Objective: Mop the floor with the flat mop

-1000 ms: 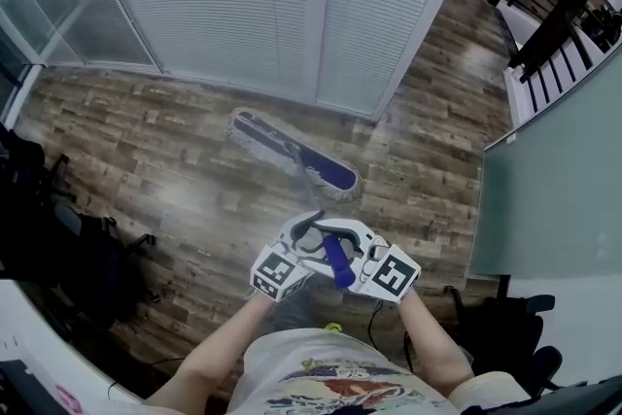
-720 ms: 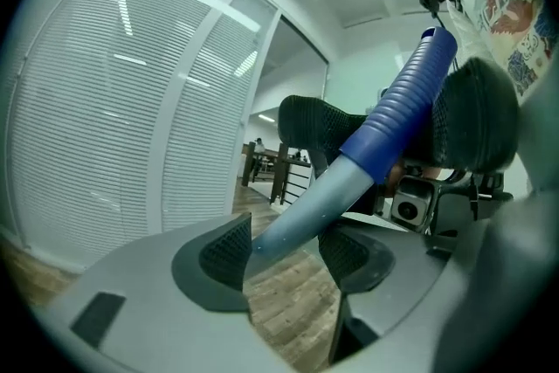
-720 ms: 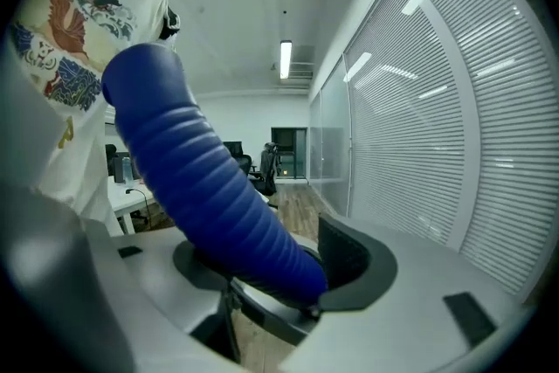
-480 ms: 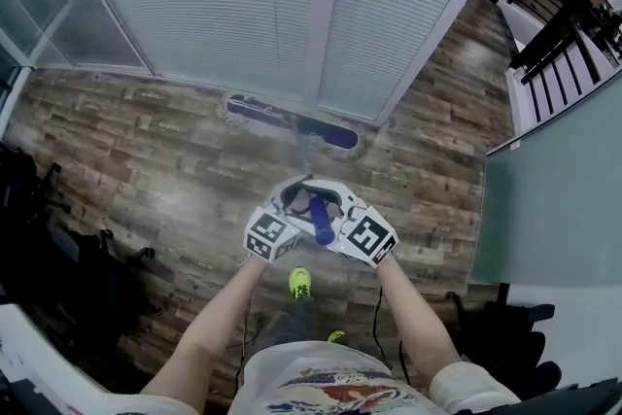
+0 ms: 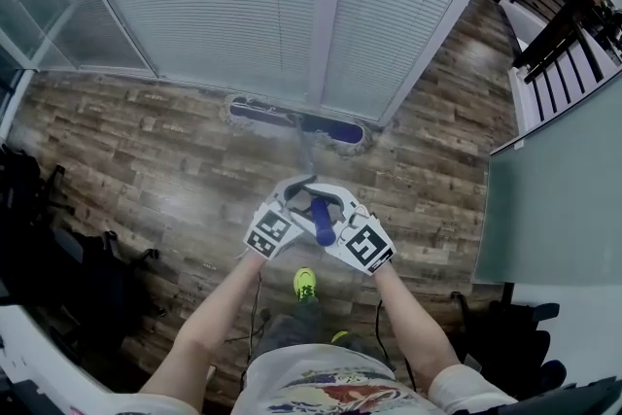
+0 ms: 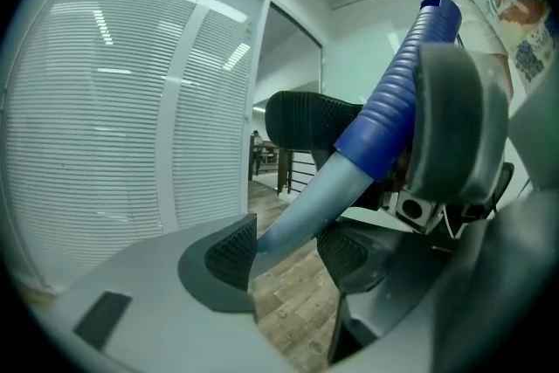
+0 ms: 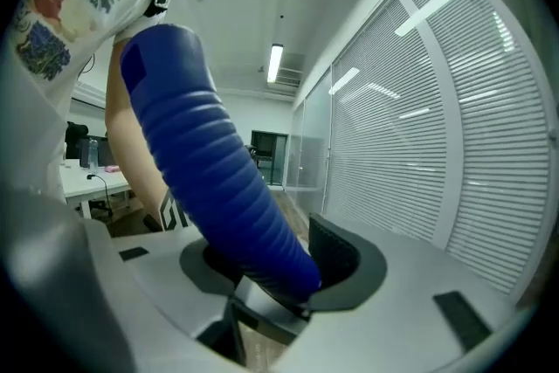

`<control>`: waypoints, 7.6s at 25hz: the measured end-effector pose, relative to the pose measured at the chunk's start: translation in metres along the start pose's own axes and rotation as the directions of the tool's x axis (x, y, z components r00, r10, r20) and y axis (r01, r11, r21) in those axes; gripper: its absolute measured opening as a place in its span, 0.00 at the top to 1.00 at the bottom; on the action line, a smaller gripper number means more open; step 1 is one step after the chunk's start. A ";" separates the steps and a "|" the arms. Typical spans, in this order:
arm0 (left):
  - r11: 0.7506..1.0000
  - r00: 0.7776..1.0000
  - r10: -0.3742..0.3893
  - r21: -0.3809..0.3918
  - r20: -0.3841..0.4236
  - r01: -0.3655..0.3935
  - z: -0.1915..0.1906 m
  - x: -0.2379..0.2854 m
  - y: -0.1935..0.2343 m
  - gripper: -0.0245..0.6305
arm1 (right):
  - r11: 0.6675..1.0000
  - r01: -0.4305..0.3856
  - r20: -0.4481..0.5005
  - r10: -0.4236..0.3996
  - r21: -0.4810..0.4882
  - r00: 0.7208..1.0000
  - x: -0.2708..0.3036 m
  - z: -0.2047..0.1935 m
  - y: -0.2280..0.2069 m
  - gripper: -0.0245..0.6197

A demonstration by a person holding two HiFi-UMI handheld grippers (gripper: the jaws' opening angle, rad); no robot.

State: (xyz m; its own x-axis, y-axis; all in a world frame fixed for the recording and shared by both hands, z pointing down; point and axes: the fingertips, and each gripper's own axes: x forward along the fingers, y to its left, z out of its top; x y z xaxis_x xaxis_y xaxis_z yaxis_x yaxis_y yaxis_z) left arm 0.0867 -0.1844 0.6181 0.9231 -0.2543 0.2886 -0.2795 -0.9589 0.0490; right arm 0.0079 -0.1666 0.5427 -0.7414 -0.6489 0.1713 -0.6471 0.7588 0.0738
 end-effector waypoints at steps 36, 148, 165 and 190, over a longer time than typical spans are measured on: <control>0.995 0.997 -0.077 -0.065 0.015 0.077 0.026 -0.109 -0.614 0.64 | 0.995 0.003 -0.004 -0.003 0.098 1.000 -0.469 0.038 0.393 0.68; 0.981 0.984 0.180 -0.068 -0.004 -0.180 -0.021 -0.142 -0.382 0.69 | 0.951 -0.304 -0.011 0.304 -0.054 0.953 -0.254 0.023 0.341 0.71; 0.975 0.976 0.217 -0.054 -0.011 -0.217 -0.006 -0.041 -0.038 0.66 | 0.950 -0.311 0.010 0.311 0.006 0.950 -0.026 0.011 0.071 0.70; 0.957 0.966 0.249 -0.133 -0.071 -0.257 -0.005 -0.014 0.067 0.62 | 0.939 -0.343 -0.041 0.343 0.004 0.939 0.040 0.005 -0.010 0.74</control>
State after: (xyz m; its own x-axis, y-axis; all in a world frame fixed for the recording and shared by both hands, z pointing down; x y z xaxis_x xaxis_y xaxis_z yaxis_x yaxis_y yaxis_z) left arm 0.0536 -0.2444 0.6218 0.8032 -0.4756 0.3586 -0.5397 -0.8358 0.1004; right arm -0.0163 -0.2004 0.5439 -0.9104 -0.3465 0.2260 -0.3544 0.9351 0.0063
